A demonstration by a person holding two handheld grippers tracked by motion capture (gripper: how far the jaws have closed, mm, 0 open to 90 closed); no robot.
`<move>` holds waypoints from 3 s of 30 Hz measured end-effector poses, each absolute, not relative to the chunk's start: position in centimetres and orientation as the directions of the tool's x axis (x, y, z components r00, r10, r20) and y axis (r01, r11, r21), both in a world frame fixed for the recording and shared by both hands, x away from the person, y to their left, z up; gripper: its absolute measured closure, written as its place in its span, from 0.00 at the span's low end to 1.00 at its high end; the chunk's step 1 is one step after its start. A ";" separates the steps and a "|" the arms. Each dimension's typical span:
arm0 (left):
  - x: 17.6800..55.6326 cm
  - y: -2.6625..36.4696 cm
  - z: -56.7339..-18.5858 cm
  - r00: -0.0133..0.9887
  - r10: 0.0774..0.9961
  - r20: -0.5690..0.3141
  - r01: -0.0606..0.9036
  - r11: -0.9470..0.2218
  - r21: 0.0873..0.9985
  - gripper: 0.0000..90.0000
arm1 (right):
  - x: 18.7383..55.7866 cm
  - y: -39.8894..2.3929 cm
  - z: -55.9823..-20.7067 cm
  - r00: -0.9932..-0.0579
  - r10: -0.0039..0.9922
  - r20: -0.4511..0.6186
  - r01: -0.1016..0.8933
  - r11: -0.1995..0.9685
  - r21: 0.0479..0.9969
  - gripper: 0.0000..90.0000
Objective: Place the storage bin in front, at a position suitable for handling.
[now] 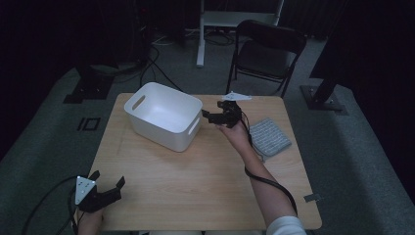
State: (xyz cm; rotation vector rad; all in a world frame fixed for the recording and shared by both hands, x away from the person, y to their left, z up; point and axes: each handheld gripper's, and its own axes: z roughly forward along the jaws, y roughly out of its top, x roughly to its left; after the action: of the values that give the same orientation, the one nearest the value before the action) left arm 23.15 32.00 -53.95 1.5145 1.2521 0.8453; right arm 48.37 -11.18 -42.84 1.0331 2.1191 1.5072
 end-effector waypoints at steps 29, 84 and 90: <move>23.0 32.2 -54.0 0.240 0.966 -0.093 0.306 0.015 0.952 0.02 | 53.0 -5.6 -43.3 -0.658 0.749 0.077 0.456 0.315 0.832 0.25; 22.9 32.1 -54.0 0.229 0.970 -0.087 0.307 0.013 0.952 0.02 | 51.3 -5.9 -42.8 -0.563 0.825 0.045 0.605 0.375 0.702 0.90; 22.9 32.0 -54.0 0.227 0.970 -0.082 0.309 0.008 0.951 0.02 | 50.6 -6.5 -42.8 -0.568 0.822 0.046 0.606 0.379 0.699 0.90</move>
State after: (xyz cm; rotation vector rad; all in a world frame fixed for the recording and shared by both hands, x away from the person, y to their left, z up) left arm 22.87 32.04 -53.99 1.4998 1.2650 0.8315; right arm 50.58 -6.48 -42.83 1.2529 2.3344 0.9860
